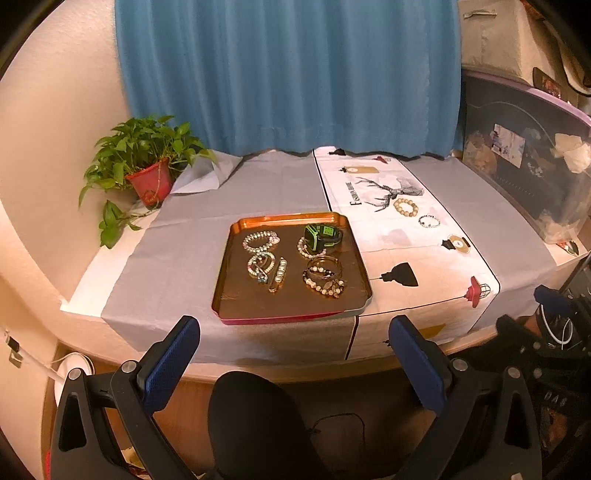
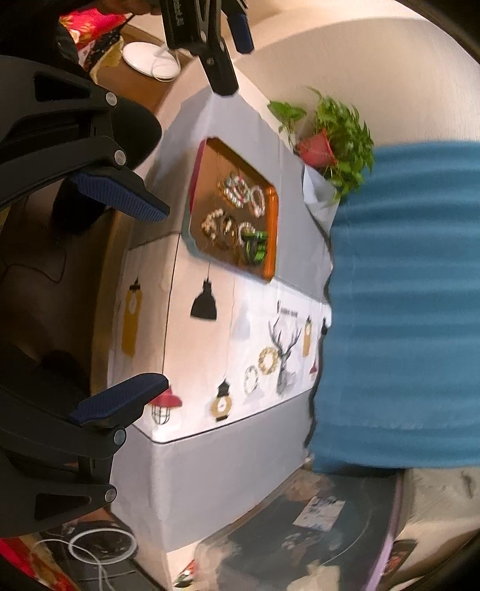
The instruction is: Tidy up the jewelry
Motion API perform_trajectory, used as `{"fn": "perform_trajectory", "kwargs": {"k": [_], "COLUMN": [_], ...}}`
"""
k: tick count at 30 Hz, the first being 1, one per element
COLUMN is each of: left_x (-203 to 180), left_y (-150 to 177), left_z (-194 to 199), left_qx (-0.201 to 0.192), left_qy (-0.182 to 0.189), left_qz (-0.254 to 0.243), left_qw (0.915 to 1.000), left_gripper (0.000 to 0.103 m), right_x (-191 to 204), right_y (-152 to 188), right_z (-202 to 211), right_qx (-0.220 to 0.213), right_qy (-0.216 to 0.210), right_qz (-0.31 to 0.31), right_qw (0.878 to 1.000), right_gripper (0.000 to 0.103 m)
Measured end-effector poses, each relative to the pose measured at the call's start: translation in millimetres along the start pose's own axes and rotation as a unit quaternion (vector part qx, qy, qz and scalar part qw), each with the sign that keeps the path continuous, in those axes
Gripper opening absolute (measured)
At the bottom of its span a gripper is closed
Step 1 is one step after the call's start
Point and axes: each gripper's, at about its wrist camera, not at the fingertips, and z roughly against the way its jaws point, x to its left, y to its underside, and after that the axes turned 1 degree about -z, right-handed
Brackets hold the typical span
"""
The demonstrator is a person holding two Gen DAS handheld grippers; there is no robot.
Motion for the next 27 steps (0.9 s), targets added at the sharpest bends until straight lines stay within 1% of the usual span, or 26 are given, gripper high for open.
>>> {"fn": "perform_trajectory", "kwargs": {"k": [6,10,13,17,22,24,27], "left_x": [-15.0,-32.9,-51.3,-78.8,-115.6,-130.8,-153.3], "left_y": [-18.8,-41.9,-65.8,-104.9,-149.9,-165.7,-186.4], "left_z": [-24.0,-50.2,-76.5,-127.0,-202.2,-230.4,-275.8], "left_qx": [0.011,0.016,0.016,0.024,0.037,0.034,0.048], "left_qy": [0.008,0.012,0.014,0.032,0.038,0.047,0.069], "left_qz": [-0.010,-0.026,-0.041,-0.052,-0.072,-0.080,-0.089], "left_qw": [0.9999,0.9995,0.9990,0.9979,0.9960,0.9951,0.9924], "left_gripper": [0.102,0.102,0.102,0.102,0.102,0.102,0.102], "right_x": [-40.1,-73.8,-101.6,-137.8,-172.6,-183.3,-195.3], "right_y": [-5.0,-9.6,-17.7,-35.2,-63.1,-76.8,-97.4], "right_z": [-26.9,-53.4,-79.8,-126.1,-195.2,-222.7,-266.8], "right_qx": [0.017,0.027,0.033,0.045,0.065,0.070,0.082], "right_qy": [0.029,0.061,0.088,0.095,0.096,0.090,0.083], "right_qz": [-0.042,-0.063,-0.079,-0.092,-0.083,-0.079,-0.068], "right_qw": [0.999,0.996,0.992,0.990,0.990,0.990,0.991], "right_gripper": [0.084,0.084,0.084,0.084,0.084,0.084,0.084]}}
